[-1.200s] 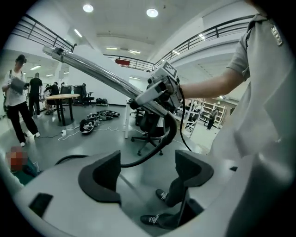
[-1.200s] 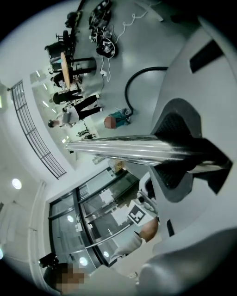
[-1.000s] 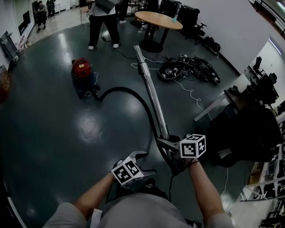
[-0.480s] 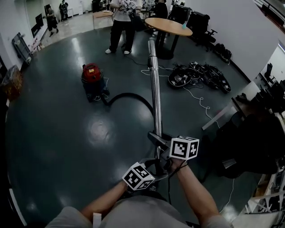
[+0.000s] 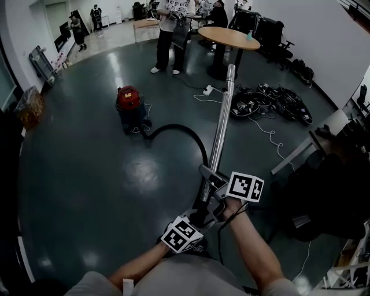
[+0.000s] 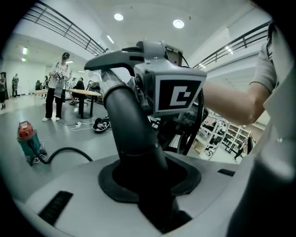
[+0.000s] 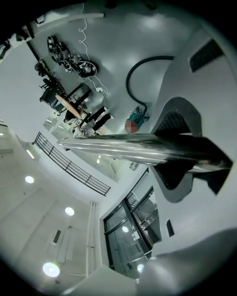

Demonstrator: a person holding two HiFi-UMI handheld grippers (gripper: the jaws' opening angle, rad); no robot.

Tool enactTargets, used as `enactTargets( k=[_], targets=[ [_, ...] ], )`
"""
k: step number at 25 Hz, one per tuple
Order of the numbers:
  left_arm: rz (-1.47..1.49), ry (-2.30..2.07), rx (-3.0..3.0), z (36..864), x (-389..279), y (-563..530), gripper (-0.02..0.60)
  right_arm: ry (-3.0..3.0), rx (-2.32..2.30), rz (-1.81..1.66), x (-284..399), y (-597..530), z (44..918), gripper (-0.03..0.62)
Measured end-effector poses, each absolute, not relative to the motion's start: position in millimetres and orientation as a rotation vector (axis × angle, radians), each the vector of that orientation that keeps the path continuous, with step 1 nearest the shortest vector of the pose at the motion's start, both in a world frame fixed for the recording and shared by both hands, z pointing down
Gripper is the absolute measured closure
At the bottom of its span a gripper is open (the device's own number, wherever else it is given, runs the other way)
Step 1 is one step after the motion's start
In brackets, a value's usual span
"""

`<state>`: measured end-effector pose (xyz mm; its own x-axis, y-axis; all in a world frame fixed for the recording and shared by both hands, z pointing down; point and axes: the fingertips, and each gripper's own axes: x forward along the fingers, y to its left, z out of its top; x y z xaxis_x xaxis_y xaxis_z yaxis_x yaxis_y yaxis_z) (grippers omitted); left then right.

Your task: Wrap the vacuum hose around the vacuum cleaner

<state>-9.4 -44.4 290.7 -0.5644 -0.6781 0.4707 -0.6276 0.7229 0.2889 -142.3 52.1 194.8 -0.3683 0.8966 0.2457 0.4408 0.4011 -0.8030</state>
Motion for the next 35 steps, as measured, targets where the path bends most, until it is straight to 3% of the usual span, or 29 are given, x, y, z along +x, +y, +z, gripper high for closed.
enactTargets(
  k=[5,14,27,31,35],
  targets=[
    [-0.142,-2.345,0.947,286.4,-28.3,-56.0,0.44,-1.887,-1.198,0.776,-162.9,38.1,205.9,0.434],
    [-0.078,-2.26,0.805,281.5,-56.0,-35.2,0.463,-1.797,-1.217,0.789,-189.0,7.8,231.9,0.347],
    [0.267,-2.083,0.89,300.6,-120.0,47.6,0.463,-1.83,-0.892,0.816,-250.6,-26.4,269.4,0.338],
    [0.277,-2.041,0.901,312.7,-146.0,97.2,0.463,-1.947,-0.978,0.607,-265.4,-12.3,258.2,0.338],
    [0.305,-2.016,0.934,310.6,-164.7,139.1,0.463,-2.09,-1.134,0.074,-268.8,13.5,255.5,0.338]
  ],
)
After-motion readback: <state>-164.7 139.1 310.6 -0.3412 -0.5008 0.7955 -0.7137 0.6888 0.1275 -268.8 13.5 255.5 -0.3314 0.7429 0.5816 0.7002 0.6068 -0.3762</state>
